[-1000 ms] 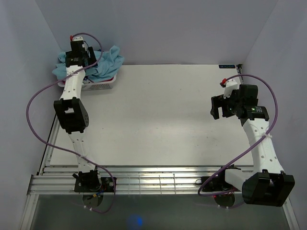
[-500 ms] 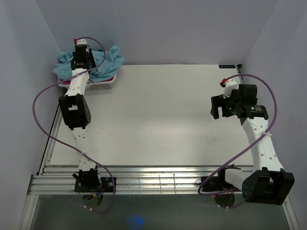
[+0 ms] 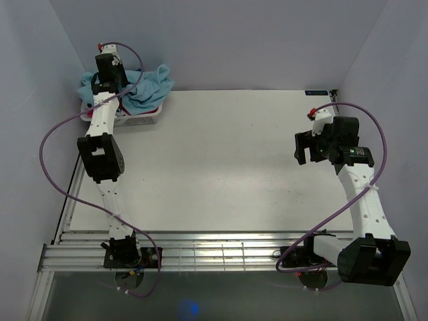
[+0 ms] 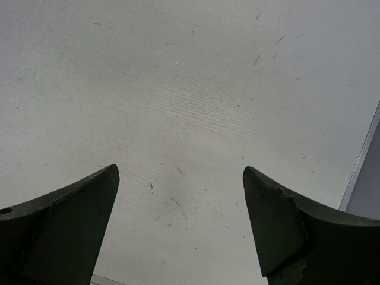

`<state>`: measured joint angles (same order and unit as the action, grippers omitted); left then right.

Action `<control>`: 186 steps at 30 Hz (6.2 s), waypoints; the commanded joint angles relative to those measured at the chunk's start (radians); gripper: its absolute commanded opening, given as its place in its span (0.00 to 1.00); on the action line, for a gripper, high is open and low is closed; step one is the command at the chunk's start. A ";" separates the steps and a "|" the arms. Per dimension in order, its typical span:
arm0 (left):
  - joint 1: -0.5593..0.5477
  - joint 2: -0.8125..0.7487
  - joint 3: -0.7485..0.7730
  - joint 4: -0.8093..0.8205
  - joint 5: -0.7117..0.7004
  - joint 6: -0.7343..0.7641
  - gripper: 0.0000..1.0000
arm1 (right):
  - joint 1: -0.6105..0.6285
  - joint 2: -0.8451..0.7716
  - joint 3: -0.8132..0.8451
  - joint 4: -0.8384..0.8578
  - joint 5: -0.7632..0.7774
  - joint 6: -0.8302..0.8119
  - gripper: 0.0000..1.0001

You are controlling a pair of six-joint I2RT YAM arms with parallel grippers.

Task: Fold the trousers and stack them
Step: Grab the trousers from the pile, then move the trousers to the center of the board

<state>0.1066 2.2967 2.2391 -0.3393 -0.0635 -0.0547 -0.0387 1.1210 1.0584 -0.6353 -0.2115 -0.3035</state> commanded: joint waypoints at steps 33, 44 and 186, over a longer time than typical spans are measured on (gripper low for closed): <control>-0.386 -0.672 -0.119 0.698 0.785 -0.734 0.00 | -0.003 -0.151 0.113 0.158 -0.212 -0.051 0.90; -0.467 -0.513 0.067 0.712 0.709 -0.731 0.00 | -0.004 -0.225 0.163 0.299 -0.482 0.059 0.90; -0.873 -0.700 -0.940 -0.160 0.941 0.162 0.98 | -0.297 0.526 0.167 0.100 -0.200 -0.014 0.88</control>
<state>-0.7559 1.5696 1.1866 -0.2298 0.7696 -0.0864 -0.3328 1.6402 1.1812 -0.5774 -0.4183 -0.3332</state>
